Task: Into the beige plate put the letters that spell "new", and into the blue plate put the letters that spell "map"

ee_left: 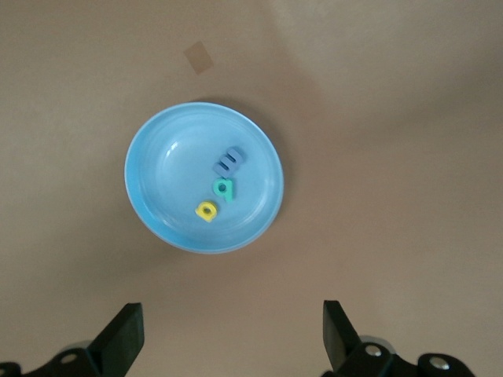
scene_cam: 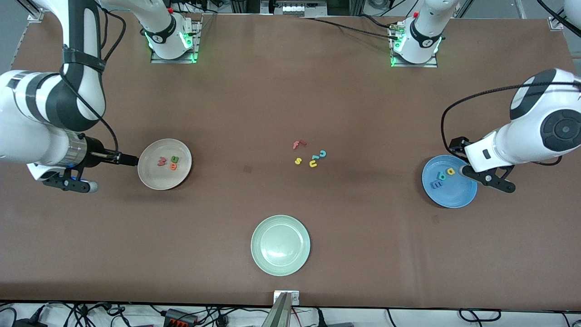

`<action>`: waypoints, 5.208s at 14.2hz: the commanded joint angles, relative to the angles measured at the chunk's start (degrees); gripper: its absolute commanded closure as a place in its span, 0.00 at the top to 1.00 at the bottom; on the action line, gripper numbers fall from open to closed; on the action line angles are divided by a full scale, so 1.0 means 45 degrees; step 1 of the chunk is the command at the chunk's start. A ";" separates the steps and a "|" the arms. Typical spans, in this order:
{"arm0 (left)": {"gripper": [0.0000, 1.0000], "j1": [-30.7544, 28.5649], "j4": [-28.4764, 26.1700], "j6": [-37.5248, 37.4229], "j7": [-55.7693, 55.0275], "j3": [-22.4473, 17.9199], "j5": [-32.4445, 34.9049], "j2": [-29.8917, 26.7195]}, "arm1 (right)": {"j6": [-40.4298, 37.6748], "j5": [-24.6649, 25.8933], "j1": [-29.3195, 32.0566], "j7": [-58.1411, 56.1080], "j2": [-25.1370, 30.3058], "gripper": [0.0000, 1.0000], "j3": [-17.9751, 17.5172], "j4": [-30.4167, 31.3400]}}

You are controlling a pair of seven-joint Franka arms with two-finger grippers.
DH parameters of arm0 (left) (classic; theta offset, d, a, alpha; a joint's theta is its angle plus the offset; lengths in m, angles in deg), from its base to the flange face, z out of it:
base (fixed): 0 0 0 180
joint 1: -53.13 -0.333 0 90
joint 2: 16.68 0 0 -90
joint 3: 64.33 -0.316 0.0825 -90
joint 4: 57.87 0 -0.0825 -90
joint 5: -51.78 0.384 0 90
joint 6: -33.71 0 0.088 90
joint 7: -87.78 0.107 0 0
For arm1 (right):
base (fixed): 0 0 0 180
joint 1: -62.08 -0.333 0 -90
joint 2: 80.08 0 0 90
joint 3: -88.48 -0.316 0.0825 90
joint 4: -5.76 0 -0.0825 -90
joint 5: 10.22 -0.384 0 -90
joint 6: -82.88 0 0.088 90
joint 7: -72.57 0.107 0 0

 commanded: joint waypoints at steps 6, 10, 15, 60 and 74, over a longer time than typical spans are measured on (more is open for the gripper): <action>1.00 0.5358 0.4177 -0.2375 -0.0604 -0.6623 -0.4771 -0.2139 | 0.0223 0.2319 0.4177 0.0113 0.1047 1.00 -0.5227 -0.0936; 1.00 0.9460 0.3050 -0.0834 -0.0487 -1.3406 -0.8391 -0.4621 | 0.0380 0.3711 0.6756 0.0171 0.1985 1.00 -0.8277 -0.1055; 1.00 1.1888 -0.2357 0.4336 0.0057 -1.6365 -0.8454 -0.8606 | 0.0420 0.4999 0.8394 -0.0160 0.3215 1.00 -0.8942 -0.1055; 1.00 1.1950 -0.2404 0.3290 0.1818 -1.6173 -0.8278 -0.8924 | -0.0029 0.5430 0.9358 -0.0708 0.7925 1.00 -0.9570 0.3672; 1.00 1.1950 -0.2404 0.3232 0.1818 -1.6173 -0.8278 -0.8924 | -0.0283 0.5489 0.9240 -0.0728 0.7925 1.00 -0.9570 0.3672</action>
